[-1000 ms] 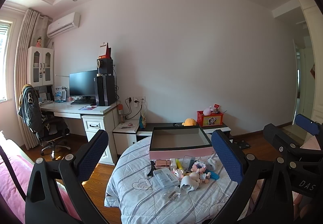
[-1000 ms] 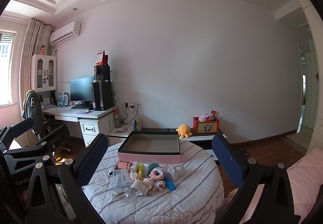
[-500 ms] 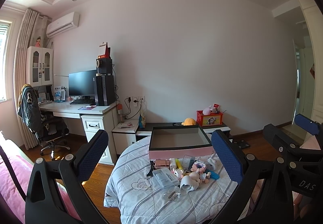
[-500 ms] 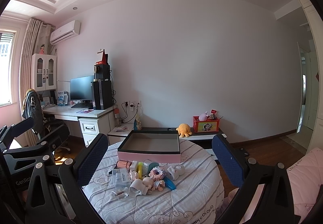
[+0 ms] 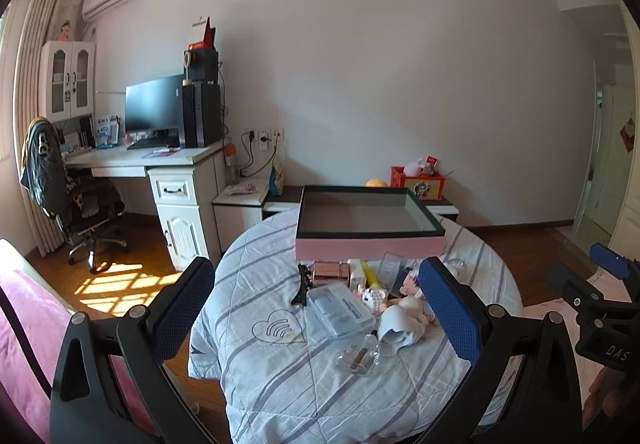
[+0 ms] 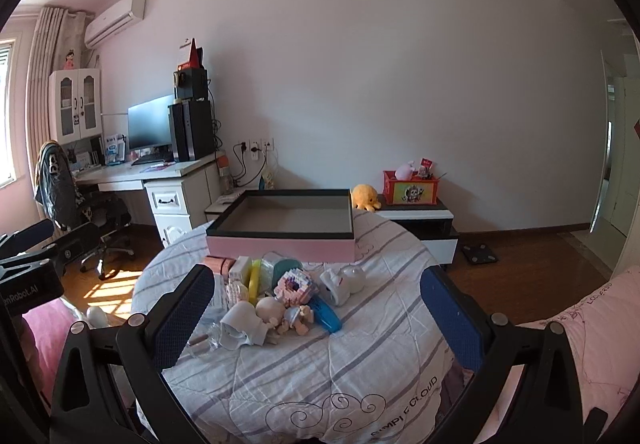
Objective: Organize rigid objects
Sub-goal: 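Reach the left gripper to the clear glass bottle while the right gripper reaches the white rabbit figure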
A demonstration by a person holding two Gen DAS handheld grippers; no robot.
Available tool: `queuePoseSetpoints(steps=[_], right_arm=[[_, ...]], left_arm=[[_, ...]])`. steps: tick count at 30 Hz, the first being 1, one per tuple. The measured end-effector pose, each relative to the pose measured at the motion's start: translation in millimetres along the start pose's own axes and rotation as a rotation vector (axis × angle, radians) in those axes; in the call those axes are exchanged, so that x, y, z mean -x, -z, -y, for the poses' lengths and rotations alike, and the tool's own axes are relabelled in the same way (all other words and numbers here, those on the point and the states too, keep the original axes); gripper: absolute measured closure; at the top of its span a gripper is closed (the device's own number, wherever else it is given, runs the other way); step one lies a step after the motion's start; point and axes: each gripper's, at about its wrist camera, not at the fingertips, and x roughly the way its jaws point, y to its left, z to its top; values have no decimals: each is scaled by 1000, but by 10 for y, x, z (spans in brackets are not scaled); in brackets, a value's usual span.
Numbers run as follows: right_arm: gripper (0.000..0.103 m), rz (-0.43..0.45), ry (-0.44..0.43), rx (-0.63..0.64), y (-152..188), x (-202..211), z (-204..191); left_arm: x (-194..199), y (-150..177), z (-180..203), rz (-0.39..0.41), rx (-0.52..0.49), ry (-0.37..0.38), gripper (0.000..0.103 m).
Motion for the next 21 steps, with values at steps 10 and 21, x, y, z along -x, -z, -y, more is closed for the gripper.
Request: queuePoseSetpoints(steps=[10,21], right_arm=[[0,-203,13,-26,465,-762,296],[0,-298,16,-55,666,-1151,436]], left_arm=[[-932,679,-109,-262,-8,-10,0],[-1465,1028,242,-399,-86,97,0]])
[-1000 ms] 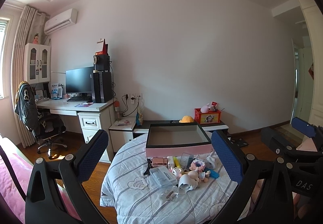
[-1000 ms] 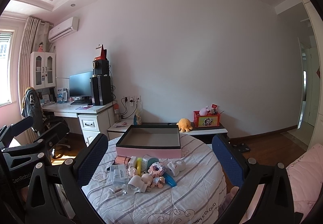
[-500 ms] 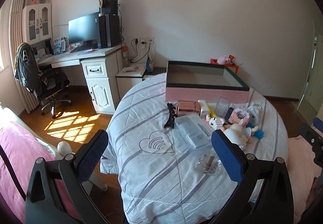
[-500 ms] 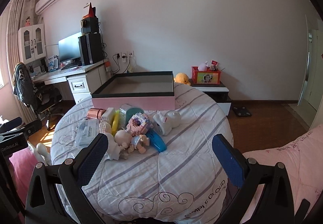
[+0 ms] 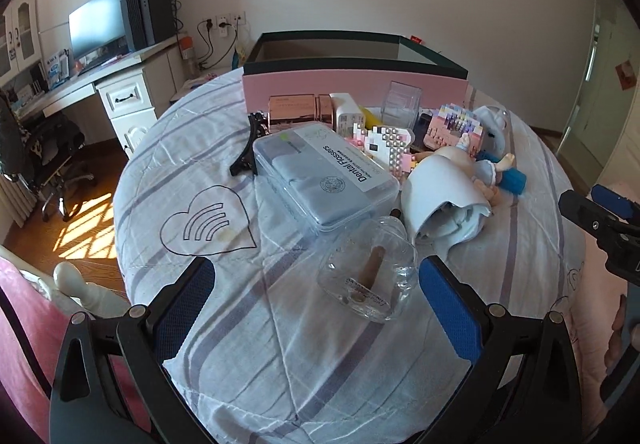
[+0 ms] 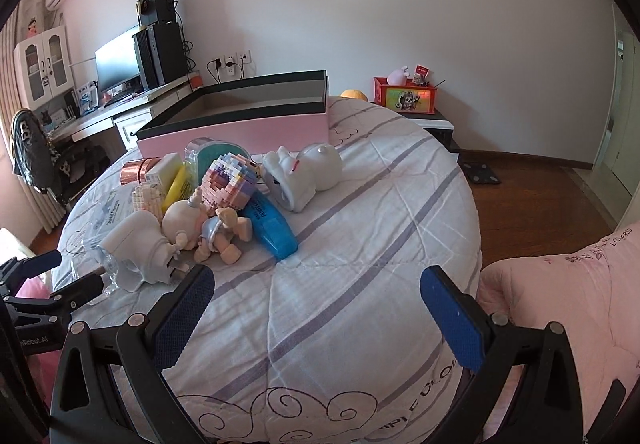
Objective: Organize rigid objects
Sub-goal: 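Reach the left gripper to the clear glass bottle while the right gripper reaches the white rabbit figure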
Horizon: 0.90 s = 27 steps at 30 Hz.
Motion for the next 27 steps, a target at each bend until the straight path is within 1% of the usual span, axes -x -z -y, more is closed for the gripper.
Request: queuePoseSetpoints(steps=[2,4,5,7,8,9,10,13,15,17,19,22,23,24,26,27], right_arm=[[0,-5,-2,-2,-8,-53,15],[0,-7,-4,1,-20,-102,29],[0,-10,-3,1,-27,-125,36],[0,-17,-7,-2,-45,-176,52],[0,-19,-9,-4,-54,-199,54],[0,-19,-12,-3,-57,-230,55],[0,-22,-10,-1,-63,-256,49],[0,-26,-2,12,-85,-340,39],[0,-37,1,19,-124,-416,52],[0,-47,9,25,-159,-476,48],[0,-44,3,25,-192,-504,62],[0,-42,-4,26,-230,-519,55],[0,-43,-7,26,-244,-530,58],[0,-45,-10,27,-253,-541,57],[0,-46,-11,28,-267,-565,58],[0,-48,-11,27,-280,-586,76]], left_arm=[[-143,35,6,-55,-11,-16,0],[-135,59,-32,-25,4,2,0],[-135,56,-43,-27,11,12,2],[-123,43,-53,-18,13,29,11],[-114,44,-55,-16,10,29,19],[-115,46,-53,-15,5,22,21],[-129,49,-49,-18,0,22,21],[-146,52,-58,-7,-5,17,15],[-169,48,-52,-2,-8,23,5],[-192,45,-45,1,-7,45,0],[-191,34,-20,-11,-25,40,0],[-156,23,-69,-6,5,72,1],[-131,31,-88,5,9,73,8],[-109,33,-112,15,13,67,20],[-100,32,-149,22,21,80,26],[-108,32,-149,26,12,80,32]])
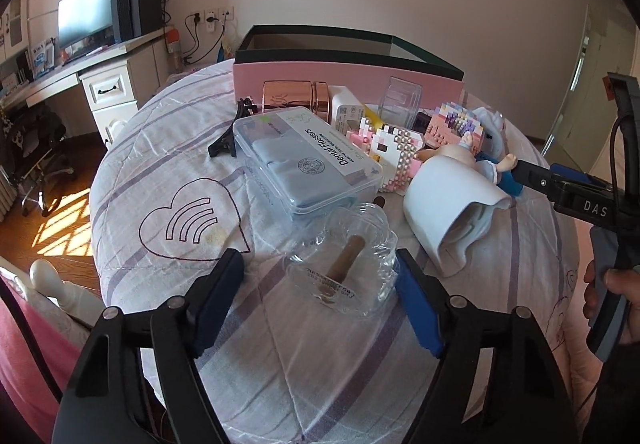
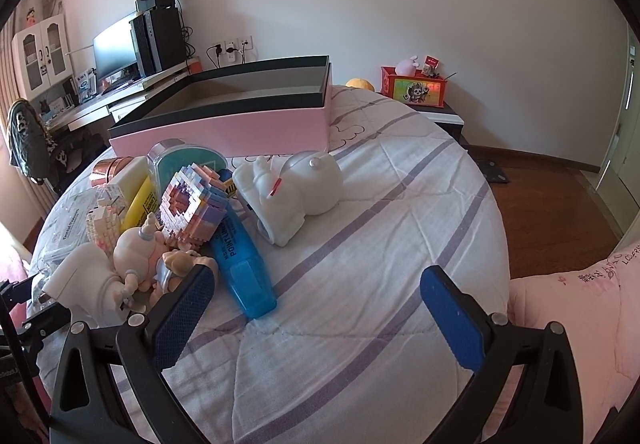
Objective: Organize rigid objects
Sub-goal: 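Reach the left gripper to the clear glass bottle while the right gripper reaches the white rabbit figure, then close the left gripper on the glass bottle while the right gripper grasps the rabbit figure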
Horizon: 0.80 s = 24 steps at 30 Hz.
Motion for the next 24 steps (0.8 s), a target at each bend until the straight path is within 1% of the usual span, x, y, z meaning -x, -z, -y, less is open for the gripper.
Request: queuePoseSetpoints(steps=[1,2,7,11,14,17,19,20,22,23,24], right_arm=[[0,-3,1,-3,-13,-18,4],[0,-4,-1,-6,-30,-36,8],[0,-3,-10,-6,-148,-97,49],[0,-8,-19,-4,-303,-210,103],[0,-56,-50,2,-410,-390,124],[0,-121,-121,-9,-495,-592,138],[0,-164,-144,0,-547,-724,141],[1,-165,-154,6,-578,-764,141],[10,-164,-193,21,-624,-805,137],[22,-162,-210,29,-641,-811,130],[30,-162,-220,41,-652,-814,109]], left_arm=[[0,4,15,6,-12,-13,38],[9,7,23,13,-23,-22,49],[40,-26,20,22,-31,1,49],[174,-52,40,60,-47,20,49],[278,-126,58,89,-60,31,49],[327,-231,48,110,-65,42,49],[307,-322,63,115,-74,37,49],[296,-368,57,116,-76,39,49],[271,-460,46,118,-78,47,49],[259,-496,48,122,-83,43,49],[242,-542,56,128,-89,36,49]])
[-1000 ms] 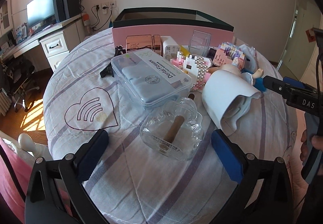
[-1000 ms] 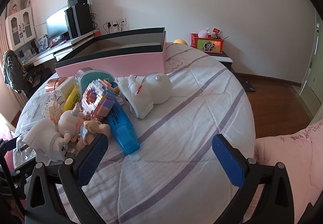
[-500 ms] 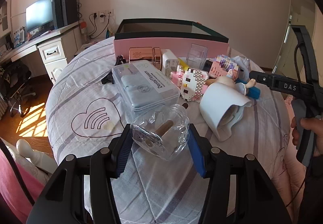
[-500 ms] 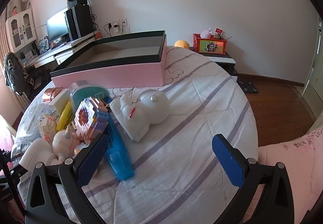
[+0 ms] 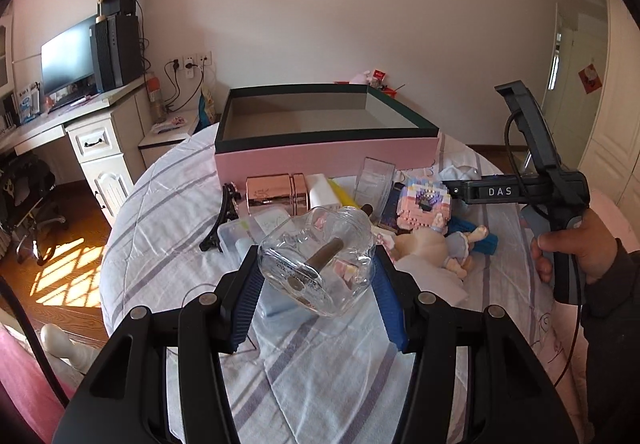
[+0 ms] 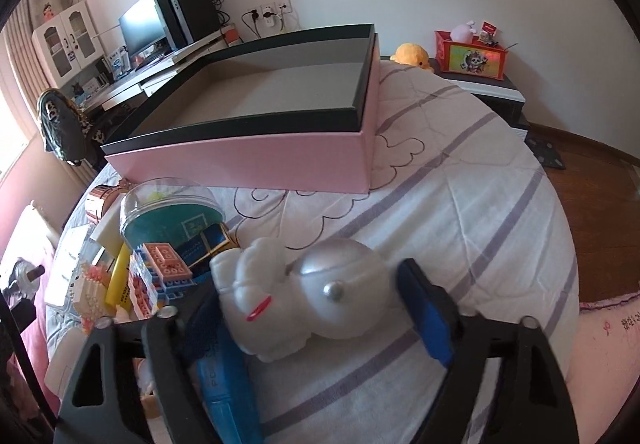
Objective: Organize rigid objects
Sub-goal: 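Close the left gripper on the glass bottle while the right gripper grasps the rabbit figure, then lower the bottle into the pink box with the left gripper while the right places the rabbit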
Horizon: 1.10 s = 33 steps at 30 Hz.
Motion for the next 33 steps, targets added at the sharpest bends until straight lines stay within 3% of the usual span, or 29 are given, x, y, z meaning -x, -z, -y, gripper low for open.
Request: queuePoseSetpoints(steps=[5,9,13,17,23,31,33], right_arm=[[30,23,3,6,12,34,-27],[30,99,17,9,-66,263,-86],[30,163,3,35,-405,388,-217],[30,190,14,70,-810,262,-406],[29,99,27,73,-1158,-331,-537],[29,25,70,62,-1113,-695,-484],[22,31,58,45,-1100,-678,-457]], left_arm=[[-182,-217,-20,-3,-7,1,49],[-347,-459,-9,6,-22,5,49],[-530,-798,5,24,-34,3,49],[-876,-1142,-45,-3,-42,-29,49],[-1483,-1406,-240,-106,13,-39,49],[-1924,-1314,-266,-220,28,-80,49],[-1972,-1304,-282,-240,43,-92,47]])
